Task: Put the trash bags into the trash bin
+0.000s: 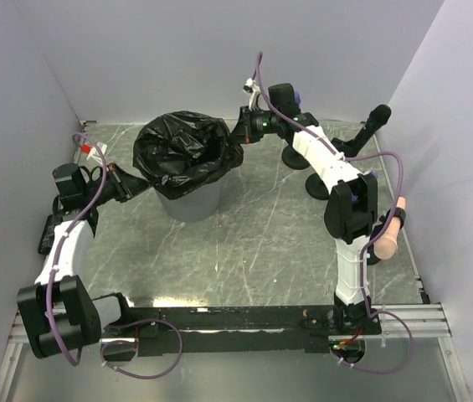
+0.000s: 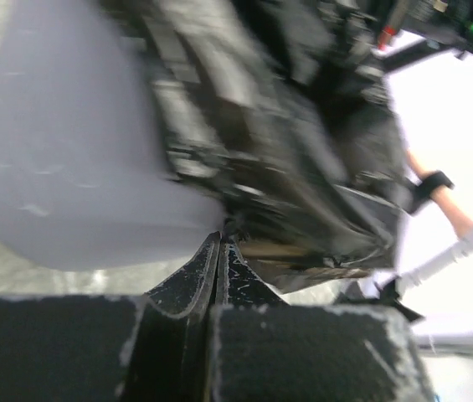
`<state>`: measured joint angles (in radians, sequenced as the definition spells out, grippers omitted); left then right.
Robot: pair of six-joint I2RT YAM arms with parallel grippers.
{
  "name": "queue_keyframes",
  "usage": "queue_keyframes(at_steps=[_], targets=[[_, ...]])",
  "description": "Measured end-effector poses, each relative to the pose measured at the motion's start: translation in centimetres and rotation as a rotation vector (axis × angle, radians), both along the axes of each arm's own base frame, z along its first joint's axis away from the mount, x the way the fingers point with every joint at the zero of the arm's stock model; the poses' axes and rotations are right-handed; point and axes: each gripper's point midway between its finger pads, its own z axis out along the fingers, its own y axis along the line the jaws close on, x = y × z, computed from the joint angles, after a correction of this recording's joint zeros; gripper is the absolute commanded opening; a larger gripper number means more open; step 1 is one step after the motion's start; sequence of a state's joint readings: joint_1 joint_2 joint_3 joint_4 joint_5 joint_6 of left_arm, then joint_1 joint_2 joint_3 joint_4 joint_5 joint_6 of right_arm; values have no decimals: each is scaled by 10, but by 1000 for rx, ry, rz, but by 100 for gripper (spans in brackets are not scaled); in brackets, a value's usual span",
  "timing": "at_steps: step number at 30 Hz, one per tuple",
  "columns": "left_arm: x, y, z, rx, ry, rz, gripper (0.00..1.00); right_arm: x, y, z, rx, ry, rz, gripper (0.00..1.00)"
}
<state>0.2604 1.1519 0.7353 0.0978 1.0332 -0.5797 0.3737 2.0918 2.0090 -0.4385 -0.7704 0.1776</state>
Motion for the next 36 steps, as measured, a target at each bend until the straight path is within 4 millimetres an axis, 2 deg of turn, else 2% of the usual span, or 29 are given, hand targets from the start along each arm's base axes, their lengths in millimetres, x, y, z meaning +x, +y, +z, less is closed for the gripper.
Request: queue_keyframes(at_steps=[5,10,15,16,19,21,25,28,31,36], targets=[[17,12,-33,38,69,56,1,3,-2,-19,-31,18,-9,0],[26,20,-75,61,192,88,1,-6,-6,-51,-65,92,-4,0],[28,24,-83,104,190,96,1,-13,-9,-72,-95,140,2,0],[29,25,-82,111,184,92,9,-14,-10,-74,-98,144,3,0],[34,29,-76,123,156,75,50,-18,-11,-81,-105,165,6,0],[40,35,-64,102,130,68,65,-20,-12,-85,-109,177,6,0],[56,53,-31,54,48,23,73,-20,-12,-85,-110,173,9,0],[73,59,-10,29,-8,-44,75,-20,-12,-85,-113,171,12,8],[84,58,-2,-35,-17,-89,75,-20,-12,-84,-110,168,15,24],[98,54,1,-171,-6,-120,72,-20,-9,-78,-96,160,27,32]])
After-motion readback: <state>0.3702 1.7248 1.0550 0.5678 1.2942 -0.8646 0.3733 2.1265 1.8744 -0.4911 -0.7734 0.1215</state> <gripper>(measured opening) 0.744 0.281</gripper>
